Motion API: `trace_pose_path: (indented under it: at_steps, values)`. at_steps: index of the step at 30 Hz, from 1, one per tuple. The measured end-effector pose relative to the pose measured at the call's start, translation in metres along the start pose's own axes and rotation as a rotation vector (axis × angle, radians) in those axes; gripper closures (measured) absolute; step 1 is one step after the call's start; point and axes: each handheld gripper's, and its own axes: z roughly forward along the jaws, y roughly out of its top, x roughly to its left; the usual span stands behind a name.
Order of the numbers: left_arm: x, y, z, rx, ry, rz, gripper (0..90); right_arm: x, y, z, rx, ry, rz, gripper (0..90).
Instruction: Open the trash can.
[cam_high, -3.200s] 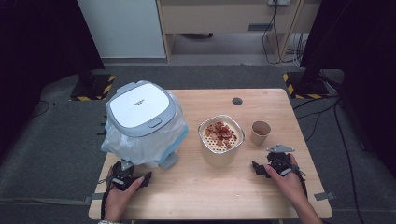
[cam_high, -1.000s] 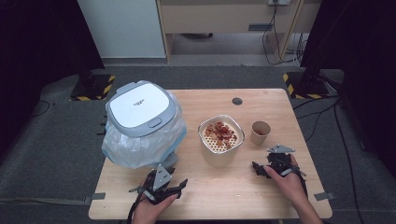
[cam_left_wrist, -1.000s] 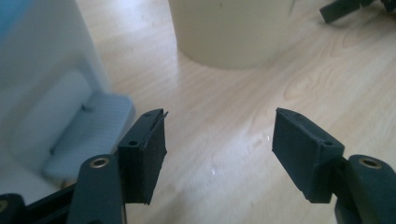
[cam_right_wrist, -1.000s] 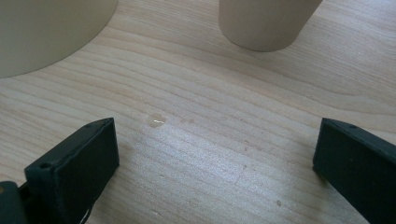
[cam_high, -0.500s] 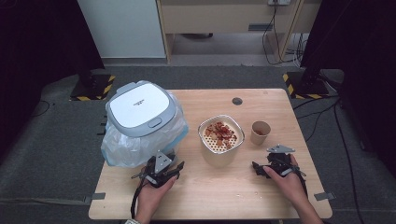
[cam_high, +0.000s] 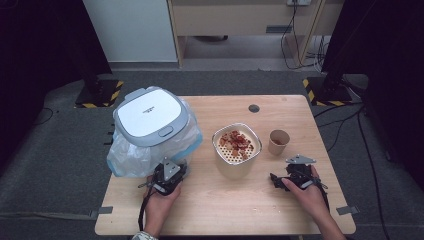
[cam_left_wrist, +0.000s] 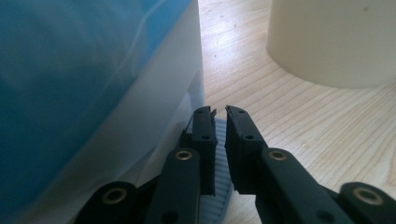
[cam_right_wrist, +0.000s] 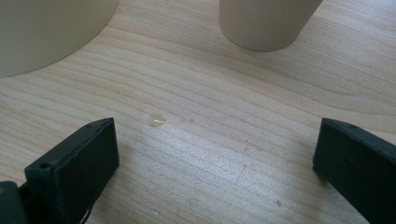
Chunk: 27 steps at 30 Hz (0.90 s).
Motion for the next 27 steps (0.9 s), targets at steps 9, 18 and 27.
trace_pose_path:
  at_steps: [9,18,27]
  values:
    - [-0.002,-0.005,0.005,0.036,0.013,0.002,85.6,0.0,0.0,0.0,0.0,-0.001,0.001,0.6]
    - [-0.002,-0.01,0.007,0.029,0.038,0.007,87.4,0.0,0.0,0.0,0.0,-0.001,0.002,0.6]
    - [-0.001,-0.011,0.009,0.021,0.055,-0.004,88.4,-0.004,0.001,-0.002,0.008,0.024,-0.027,3.3]
